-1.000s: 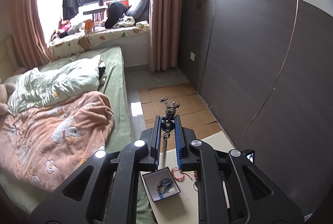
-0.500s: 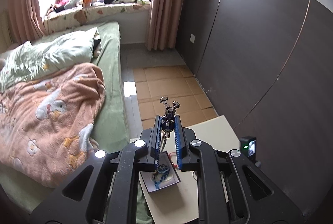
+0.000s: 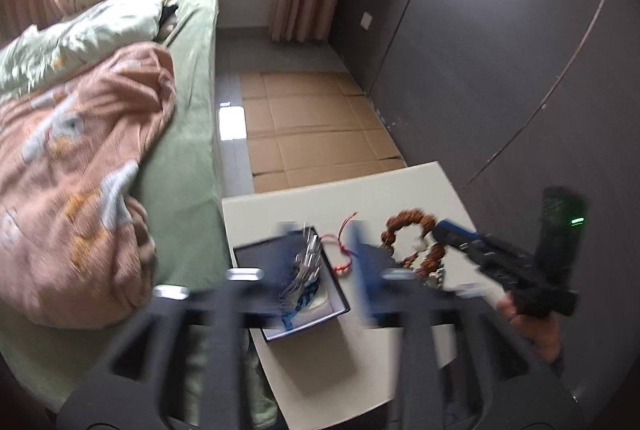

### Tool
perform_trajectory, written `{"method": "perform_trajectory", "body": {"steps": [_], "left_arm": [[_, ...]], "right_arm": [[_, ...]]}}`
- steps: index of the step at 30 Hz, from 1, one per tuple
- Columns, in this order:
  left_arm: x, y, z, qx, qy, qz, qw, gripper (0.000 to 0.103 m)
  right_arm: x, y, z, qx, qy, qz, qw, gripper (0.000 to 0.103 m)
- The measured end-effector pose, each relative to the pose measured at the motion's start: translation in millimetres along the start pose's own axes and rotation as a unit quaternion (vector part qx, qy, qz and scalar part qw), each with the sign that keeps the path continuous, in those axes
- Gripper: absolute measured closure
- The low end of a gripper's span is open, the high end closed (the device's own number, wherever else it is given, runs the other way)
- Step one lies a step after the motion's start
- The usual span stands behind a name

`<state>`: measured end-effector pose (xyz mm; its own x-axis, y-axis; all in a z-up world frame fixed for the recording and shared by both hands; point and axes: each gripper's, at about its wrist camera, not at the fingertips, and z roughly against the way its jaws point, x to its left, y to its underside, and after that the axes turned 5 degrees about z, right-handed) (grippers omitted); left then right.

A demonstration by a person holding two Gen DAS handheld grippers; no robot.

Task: Organize jewelry
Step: 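Lower the brown bead bracelet into the black box and open the right tool, then move the left tool to the red string bracelet on the table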

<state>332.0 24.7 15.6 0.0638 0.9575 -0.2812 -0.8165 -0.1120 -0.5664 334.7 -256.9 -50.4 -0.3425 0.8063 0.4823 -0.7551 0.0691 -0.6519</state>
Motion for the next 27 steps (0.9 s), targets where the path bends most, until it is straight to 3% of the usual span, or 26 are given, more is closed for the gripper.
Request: {"method": "perform_trajectory", "body": {"steps": [1,5,15,18,20,22,27], "left_arm": [[4,7,-3,-0.009,-0.004,0.003,0.9999,0.026],[27,23,0,-0.029,0.001,0.03,0.9991,0.025],[87,76,38,-0.076,-0.051,0.082,0.9924,0.01],[99,85,48,-0.085,-0.062,0.088,0.9906,0.008],[101,87,51,-0.085,-0.063,0.09,0.9904,0.007],[100,87,51,-0.087,-0.056,0.095,0.9902,0.005],[88,88,46,-0.085,-0.05,0.089,0.991,0.005]], "right_arm": [[6,-2,1,-0.007,-0.011,0.005,1.0,0.086],[27,-5,2,-0.018,-0.034,0.019,0.999,0.086],[64,4,-37,0.016,-0.06,0.039,0.997,0.086],[75,7,-53,0.022,-0.051,0.049,0.997,0.084],[81,8,-62,0.031,-0.055,0.056,0.996,0.079],[83,10,-61,0.025,-0.048,0.054,0.997,0.032],[71,13,-42,0.014,-0.03,0.052,0.998,0.033]]}}
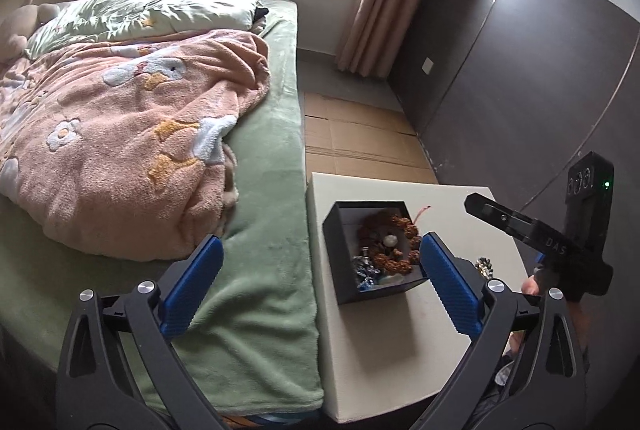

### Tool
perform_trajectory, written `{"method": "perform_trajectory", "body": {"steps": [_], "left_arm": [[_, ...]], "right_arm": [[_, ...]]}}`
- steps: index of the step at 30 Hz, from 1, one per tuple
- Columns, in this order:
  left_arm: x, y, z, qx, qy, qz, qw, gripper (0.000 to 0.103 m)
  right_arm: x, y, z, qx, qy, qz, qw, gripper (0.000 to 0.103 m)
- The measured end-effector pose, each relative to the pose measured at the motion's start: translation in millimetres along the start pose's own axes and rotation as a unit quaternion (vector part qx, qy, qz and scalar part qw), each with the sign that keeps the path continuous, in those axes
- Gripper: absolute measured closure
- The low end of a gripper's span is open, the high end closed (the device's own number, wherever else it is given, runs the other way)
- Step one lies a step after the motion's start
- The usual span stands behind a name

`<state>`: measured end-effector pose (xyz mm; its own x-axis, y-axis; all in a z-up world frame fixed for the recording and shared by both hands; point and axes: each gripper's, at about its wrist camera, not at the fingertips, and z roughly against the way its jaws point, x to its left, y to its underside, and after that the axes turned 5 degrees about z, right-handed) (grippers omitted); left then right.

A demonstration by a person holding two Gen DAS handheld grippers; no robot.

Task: Organize jewelry
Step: 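Move the left tool to the red string bracelet on the table, then lift the red string bracelet with the left tool while the right reaches the green bracelet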

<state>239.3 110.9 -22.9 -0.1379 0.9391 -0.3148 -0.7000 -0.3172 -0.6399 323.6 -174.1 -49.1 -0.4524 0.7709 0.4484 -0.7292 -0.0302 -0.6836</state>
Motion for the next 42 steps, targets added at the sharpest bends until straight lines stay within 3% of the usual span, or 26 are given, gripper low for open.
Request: {"method": "perform_trajectory", "body": {"steps": [5,10,17,24,30,34,42], "left_arm": [[-20,2,-5,0.003,0.008,-0.01,0.9999,0.005],[-47,4,-12,0.005,0.018,-0.027,0.9995,0.005],[-93,5,-25,0.015,0.048,-0.052,0.9974,0.005],[-144,10,-52,0.043,0.062,-0.094,0.9927,0.005],[-177,12,-88,0.105,0.057,-0.103,0.9875,0.028],[-192,14,-119,0.145,0.03,-0.115,0.9822,0.044],[-203,15,-184,0.205,-0.036,-0.12,0.9706,0.063]], "right_arm": [[-24,4,28,-0.006,0.019,-0.014,1.0,0.032],[-47,7,59,-0.016,0.04,-0.024,0.999,0.022],[-88,17,93,-0.017,0.064,-0.063,0.996,0.021],[-127,29,101,0.007,0.071,-0.11,0.991,0.041],[-151,40,102,0.023,0.079,-0.138,0.987,0.048],[-164,46,101,0.033,0.084,-0.151,0.984,0.052],[-182,54,96,0.044,0.09,-0.174,0.98,0.059]]}}
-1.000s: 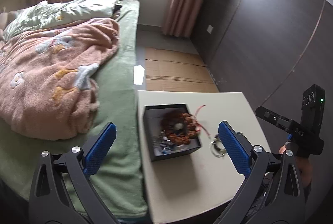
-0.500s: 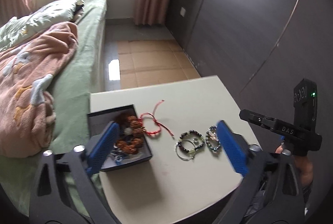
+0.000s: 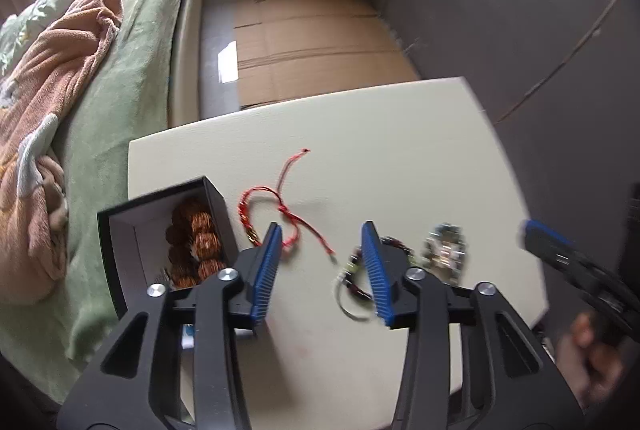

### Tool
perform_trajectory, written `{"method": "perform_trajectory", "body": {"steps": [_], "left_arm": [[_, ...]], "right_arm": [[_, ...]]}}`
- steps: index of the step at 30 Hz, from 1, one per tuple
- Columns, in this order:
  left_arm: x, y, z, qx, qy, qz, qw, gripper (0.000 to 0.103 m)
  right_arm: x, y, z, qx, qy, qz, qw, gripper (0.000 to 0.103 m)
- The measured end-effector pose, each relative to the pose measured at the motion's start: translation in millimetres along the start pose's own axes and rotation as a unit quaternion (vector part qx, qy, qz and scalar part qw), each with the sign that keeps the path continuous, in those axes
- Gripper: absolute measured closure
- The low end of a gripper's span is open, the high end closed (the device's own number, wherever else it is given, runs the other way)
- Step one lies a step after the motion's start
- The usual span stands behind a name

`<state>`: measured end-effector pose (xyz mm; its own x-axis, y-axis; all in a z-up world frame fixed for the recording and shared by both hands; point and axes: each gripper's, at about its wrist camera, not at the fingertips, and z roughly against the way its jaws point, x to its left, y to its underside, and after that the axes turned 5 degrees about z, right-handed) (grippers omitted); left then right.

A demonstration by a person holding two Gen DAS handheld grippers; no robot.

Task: Organize jewelry
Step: 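Lift the red string bracelet with the left tool while the right reaches the green bracelet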

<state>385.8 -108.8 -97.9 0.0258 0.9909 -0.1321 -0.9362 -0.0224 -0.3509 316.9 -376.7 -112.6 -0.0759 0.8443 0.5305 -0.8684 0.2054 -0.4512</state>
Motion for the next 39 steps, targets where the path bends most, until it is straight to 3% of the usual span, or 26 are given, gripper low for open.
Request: {"method": "perform_trajectory", "body": {"steps": [5,18,22,23,27,39], "left_arm": [[-1,-17,-31,0.023,-0.046,0.001,0.9987,0.067],[-17,-47,-79,0.04,-0.1,-0.041,0.9934,0.068],[-13,-47,-92,0.048,-0.104,-0.04,0.9926,0.1],[-12,-46,-93,0.049,-0.104,-0.041,0.9925,0.1],[-15,-43,-78,0.031,-0.095,-0.049,0.9938,0.1],[-14,-41,-1,-0.023,-0.056,-0.056,0.9966,0.1]], "right_arm": [[-4,-2,1,-0.003,-0.001,-0.005,1.0,0.059],[-25,-2,-20,0.026,0.031,-0.03,0.999,0.059],[-23,1,-37,0.047,0.038,-0.027,0.998,0.064],[-22,2,-41,0.053,0.04,-0.025,0.997,0.065],[-17,8,-57,0.072,0.054,-0.012,0.996,0.074],[5,2,-85,0.087,0.129,0.051,0.987,0.085]]}}
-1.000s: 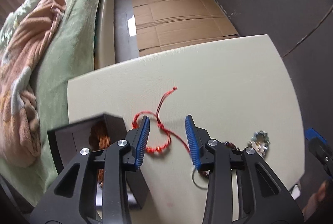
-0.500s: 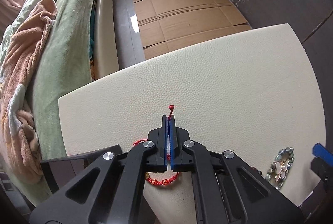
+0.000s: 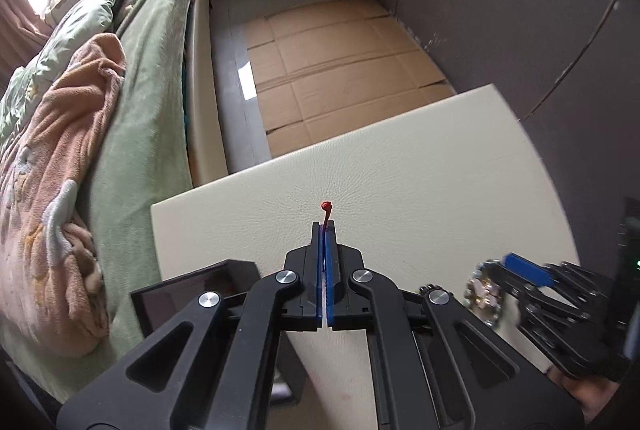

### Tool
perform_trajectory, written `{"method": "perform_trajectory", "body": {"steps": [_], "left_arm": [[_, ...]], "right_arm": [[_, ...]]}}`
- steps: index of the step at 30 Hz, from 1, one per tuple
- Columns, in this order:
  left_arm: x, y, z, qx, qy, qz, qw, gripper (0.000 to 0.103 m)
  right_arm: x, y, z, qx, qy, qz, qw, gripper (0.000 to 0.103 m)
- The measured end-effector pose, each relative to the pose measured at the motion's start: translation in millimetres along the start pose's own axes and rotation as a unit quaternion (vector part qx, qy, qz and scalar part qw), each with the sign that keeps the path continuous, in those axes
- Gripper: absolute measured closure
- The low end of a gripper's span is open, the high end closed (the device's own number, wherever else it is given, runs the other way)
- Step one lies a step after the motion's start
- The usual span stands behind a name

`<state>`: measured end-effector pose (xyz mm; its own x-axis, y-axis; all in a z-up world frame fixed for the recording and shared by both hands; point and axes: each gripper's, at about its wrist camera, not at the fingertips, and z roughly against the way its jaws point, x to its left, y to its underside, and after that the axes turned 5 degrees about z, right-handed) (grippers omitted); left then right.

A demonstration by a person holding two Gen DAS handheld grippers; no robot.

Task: Organize jewelry
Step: 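Lift the red string bracelet with the left tool while the right reaches the green bracelet, then drop the red bracelet into the box with the left tool while the right drops its bracelet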

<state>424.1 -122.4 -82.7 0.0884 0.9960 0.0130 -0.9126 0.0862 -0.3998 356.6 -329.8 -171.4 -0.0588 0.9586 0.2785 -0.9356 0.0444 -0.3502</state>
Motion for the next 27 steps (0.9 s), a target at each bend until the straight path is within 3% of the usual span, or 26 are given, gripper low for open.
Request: {"method": "perform_trajectory", "body": {"steps": [9,11,16,20,27], "left_arm": [[22,11,53,-0.043,0.028,0.007,0.9987,0.101],[27,15,62,-0.049,0.034,0.009,0.9982,0.1],[43,30,90,-0.071,0.048,0.017,0.9962,0.101],[62,42,117,-0.094,0.059,0.026,0.9935,0.101],[86,55,135,-0.115,0.069,0.038,0.9903,0.1]], "right_arm": [[20,3,0,0.004,0.053,0.086,0.995,0.088],[21,3,1,0.006,0.056,0.09,0.994,0.093],[25,5,18,-0.02,0.025,0.088,0.996,0.094],[34,7,42,-0.051,-0.024,0.083,0.995,0.094],[58,9,70,-0.087,-0.074,0.094,0.989,0.094]]}}
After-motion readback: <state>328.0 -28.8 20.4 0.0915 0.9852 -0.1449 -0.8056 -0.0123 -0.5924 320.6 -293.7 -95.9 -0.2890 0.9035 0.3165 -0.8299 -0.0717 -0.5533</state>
